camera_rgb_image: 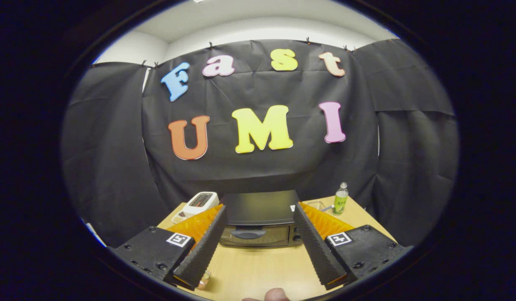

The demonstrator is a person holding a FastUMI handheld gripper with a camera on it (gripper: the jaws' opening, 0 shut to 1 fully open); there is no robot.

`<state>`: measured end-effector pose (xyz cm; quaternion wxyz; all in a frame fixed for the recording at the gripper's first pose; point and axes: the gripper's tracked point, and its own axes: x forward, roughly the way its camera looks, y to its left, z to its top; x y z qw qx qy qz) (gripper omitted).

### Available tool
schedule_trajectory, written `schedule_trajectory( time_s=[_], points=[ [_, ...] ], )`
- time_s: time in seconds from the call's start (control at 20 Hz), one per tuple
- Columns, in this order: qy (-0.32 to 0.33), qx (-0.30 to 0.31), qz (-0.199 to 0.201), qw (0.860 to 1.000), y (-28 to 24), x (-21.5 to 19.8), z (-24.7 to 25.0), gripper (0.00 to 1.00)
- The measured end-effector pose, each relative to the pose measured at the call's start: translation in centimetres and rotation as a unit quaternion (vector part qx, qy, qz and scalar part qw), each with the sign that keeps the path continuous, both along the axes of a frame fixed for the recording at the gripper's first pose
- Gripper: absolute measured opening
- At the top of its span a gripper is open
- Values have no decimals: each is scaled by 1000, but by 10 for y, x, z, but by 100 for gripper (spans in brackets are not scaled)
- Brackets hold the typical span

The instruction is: Open the toaster oven, put the food inside, and close the toaster oven door.

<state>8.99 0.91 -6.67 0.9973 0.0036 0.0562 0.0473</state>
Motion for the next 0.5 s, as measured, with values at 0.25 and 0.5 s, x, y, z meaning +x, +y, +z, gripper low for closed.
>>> schedule_trajectory(
  time_s=[0.25,0.5],
  points=[
    [26,0,24,999,20,62,-43,100],
    [71,-17,10,997,21,132,-109,100]
  ],
)
